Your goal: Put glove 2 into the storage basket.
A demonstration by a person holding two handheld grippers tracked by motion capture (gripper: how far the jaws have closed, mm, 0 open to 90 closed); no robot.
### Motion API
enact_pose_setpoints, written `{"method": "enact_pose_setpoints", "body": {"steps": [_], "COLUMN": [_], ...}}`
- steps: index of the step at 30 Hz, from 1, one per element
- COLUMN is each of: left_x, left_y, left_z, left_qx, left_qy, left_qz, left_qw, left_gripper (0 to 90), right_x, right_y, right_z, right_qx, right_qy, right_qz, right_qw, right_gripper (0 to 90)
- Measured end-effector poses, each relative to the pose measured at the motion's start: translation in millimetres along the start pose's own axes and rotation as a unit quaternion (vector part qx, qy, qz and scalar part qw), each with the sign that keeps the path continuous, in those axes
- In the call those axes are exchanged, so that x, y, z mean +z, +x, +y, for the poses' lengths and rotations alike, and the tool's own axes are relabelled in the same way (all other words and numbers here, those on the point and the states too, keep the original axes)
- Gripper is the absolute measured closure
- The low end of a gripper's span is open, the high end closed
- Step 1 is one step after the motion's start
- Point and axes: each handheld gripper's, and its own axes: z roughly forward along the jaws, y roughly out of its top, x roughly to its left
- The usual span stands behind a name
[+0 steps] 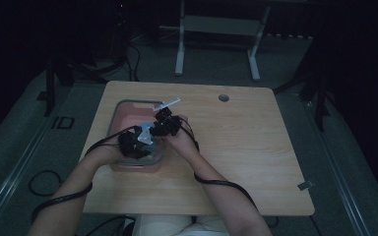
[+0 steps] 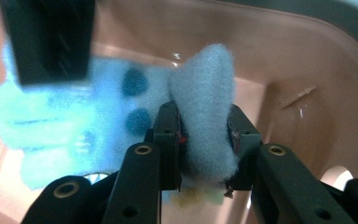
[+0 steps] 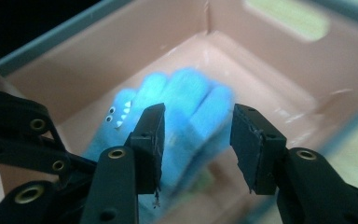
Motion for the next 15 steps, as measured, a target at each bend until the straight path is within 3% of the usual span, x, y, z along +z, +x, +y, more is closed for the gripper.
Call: {"method": "enact_pose_setpoints", "body": {"steps": [3, 4, 8, 10, 11, 15], "left_x": [-2.0, -3.3, -16.3, -24.3, -30.1, -41.3], "left_y": [0.1, -0.1, 3.7, 5.9, 8.3, 6.5], "left_z": [-0.2, -0.2, -2.1, -3.2, -3.2, 3.0], "left_qx": [-0.002, -0.008, -0.051, -0.069, -0.087, -0.127], "left_qy": [-0.003, -0.005, -0.023, -0.042, -0.054, -0.091], "left_qz": [0.001, 0.001, 0.028, 0.034, 0.038, 0.043], "left_qw": [1.0000, 1.0000, 0.9980, 0.9961, 0.9940, 0.9868], "left_gripper": [65.4, 60.2, 26.2, 16.7, 15.7, 6.8], "right_x": [-17.9, -24.1, -45.6, -53.5, -55.8, -65.4], "right_y": [-3.7, -5.0, -10.1, -11.3, -11.7, -12.9], "right_z": [3.9, 4.9, 5.4, 3.1, 1.9, -4.1], "right_qx": [0.001, 0.001, 0.006, 0.002, -0.001, -0.006], "right_qy": [-0.024, -0.033, -0.057, -0.061, -0.062, -0.065], "right_qz": [-0.001, -0.002, 0.000, -0.002, -0.002, 0.012], "right_qw": [0.9997, 0.9995, 0.9983, 0.9982, 0.9981, 0.9978], "right_gripper": [49.3, 47.8, 42.8, 39.7, 38.4, 28.0]}}
